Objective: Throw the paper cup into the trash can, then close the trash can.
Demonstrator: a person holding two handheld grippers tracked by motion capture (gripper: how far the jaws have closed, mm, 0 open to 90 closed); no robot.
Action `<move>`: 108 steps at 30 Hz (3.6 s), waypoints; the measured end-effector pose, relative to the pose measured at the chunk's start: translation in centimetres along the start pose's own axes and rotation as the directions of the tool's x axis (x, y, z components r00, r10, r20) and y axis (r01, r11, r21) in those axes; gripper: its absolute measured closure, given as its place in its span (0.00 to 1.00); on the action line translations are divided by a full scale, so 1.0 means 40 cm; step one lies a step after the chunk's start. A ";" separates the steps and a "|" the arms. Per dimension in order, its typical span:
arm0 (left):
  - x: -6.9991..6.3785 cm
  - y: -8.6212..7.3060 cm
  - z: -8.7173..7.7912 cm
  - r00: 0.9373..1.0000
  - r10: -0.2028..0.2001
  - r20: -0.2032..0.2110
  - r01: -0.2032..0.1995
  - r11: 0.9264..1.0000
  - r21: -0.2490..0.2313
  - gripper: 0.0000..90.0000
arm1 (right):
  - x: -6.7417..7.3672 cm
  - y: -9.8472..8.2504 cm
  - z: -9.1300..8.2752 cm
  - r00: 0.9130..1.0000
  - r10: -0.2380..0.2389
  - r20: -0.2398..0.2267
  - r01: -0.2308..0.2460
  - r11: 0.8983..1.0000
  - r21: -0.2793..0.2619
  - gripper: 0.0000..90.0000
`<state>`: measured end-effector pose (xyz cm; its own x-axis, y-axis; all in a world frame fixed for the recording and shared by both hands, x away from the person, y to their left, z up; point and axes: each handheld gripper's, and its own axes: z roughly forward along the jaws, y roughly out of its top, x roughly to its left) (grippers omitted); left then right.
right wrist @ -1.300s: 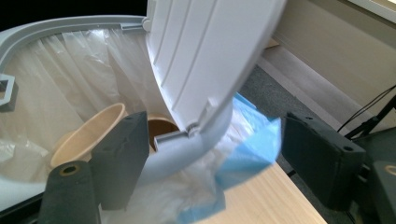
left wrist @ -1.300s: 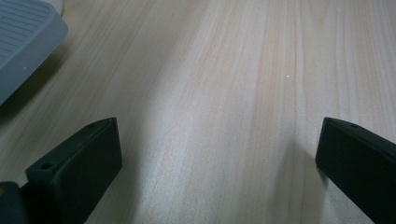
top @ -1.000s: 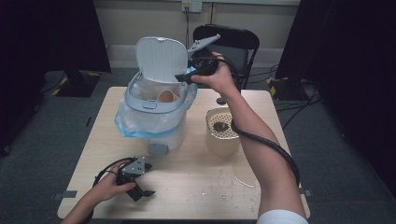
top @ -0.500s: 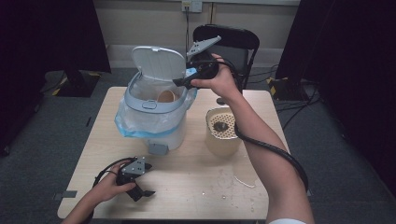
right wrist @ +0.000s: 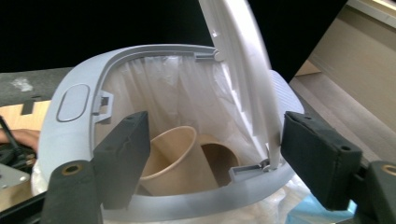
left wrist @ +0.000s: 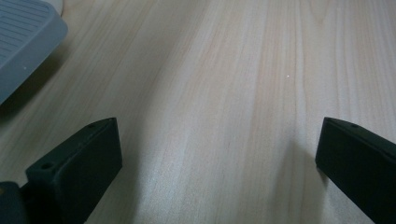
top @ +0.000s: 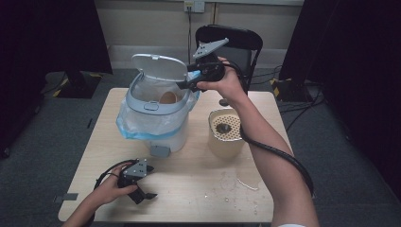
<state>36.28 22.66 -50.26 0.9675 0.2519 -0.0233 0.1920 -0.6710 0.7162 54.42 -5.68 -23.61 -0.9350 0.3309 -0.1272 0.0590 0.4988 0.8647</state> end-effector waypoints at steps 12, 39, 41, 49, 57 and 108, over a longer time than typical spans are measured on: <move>0.001 0.000 -0.001 1.000 0.007 -0.004 -0.007 1.000 0.001 0.00 | 0.021 -0.020 -0.007 0.997 0.013 -0.071 -0.012 1.000 0.015 0.27; 0.001 0.000 -0.001 1.000 0.009 -0.006 -0.009 1.000 0.001 0.00 | -0.017 -0.048 -0.007 0.990 0.122 0.074 -0.126 0.991 0.051 0.26; 0.000 0.000 0.000 1.000 0.003 -0.002 -0.003 1.000 0.000 0.00 | -0.032 -0.043 -0.001 0.985 0.135 0.109 -0.141 0.989 0.050 0.27; 0.000 0.000 0.000 1.000 0.004 0.000 -0.004 1.000 0.001 0.00 | -0.060 0.016 0.025 0.982 0.134 0.134 -0.137 0.990 0.014 0.27; 0.000 0.000 -0.001 1.000 0.006 0.000 -0.006 1.000 0.002 0.00 | -0.043 0.046 0.003 0.988 0.126 0.094 -0.124 0.992 -0.022 0.29; -0.002 -0.001 0.000 1.000 0.001 -0.001 -0.001 1.000 0.000 0.00 | 0.004 0.017 -0.045 0.998 0.052 -0.041 -0.053 0.998 -0.018 0.60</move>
<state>36.22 22.67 -50.26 0.9674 0.2523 -0.0220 0.1914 -0.6712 0.7162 53.68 -6.70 -22.17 -0.9443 0.3231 -0.0620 0.1018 0.4661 0.8788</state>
